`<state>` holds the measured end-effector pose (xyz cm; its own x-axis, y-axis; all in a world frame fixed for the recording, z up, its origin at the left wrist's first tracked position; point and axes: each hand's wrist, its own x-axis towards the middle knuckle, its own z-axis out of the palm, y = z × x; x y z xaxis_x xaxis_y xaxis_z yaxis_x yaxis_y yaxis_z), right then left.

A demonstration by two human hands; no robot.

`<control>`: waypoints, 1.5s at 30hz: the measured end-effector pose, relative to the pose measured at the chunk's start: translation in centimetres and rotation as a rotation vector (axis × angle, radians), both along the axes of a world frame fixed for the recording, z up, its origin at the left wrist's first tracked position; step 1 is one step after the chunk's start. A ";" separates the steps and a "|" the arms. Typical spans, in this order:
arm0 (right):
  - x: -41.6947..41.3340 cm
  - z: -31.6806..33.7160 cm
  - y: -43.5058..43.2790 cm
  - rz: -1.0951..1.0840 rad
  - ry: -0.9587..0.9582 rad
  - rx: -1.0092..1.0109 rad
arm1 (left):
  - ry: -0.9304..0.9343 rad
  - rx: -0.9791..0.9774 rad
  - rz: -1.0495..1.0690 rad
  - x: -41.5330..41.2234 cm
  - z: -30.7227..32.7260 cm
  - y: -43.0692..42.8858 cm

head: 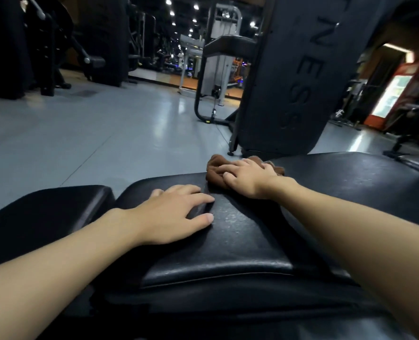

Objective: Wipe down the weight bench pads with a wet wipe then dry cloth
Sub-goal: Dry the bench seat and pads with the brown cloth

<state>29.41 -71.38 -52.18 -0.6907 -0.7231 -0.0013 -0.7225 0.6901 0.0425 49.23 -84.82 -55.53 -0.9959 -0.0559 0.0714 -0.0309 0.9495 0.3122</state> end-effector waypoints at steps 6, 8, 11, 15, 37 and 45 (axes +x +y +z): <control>-7.9 3.0 8.9 -0.183 0.016 0.017 | 0.003 -0.041 -0.129 -6.7 2.7 7.6; -10.2 3.8 11.5 -0.252 0.013 0.022 | 0.014 -0.042 -0.166 -9.1 3.6 10.0; -12.9 4.8 14.8 -0.325 0.019 0.015 | 0.032 -0.066 -0.251 -12.1 4.8 14.2; -15.4 6.1 18.9 -0.417 0.027 -0.012 | -0.019 -0.096 -0.267 -14.5 5.7 18.1; -12.0 7.8 27.7 -0.530 0.076 0.042 | -0.007 -0.080 -0.242 -12.4 5.3 16.8; -8.8 6.5 21.6 -0.565 0.033 0.019 | 0.052 -0.125 -0.249 -7.5 3.7 11.7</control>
<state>20.61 -49.76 -45.68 -0.9704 -0.2408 0.0178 -0.2389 0.9681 0.0752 41.78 -73.10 -51.83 -0.9726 0.2028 0.1139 0.2214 0.9571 0.1871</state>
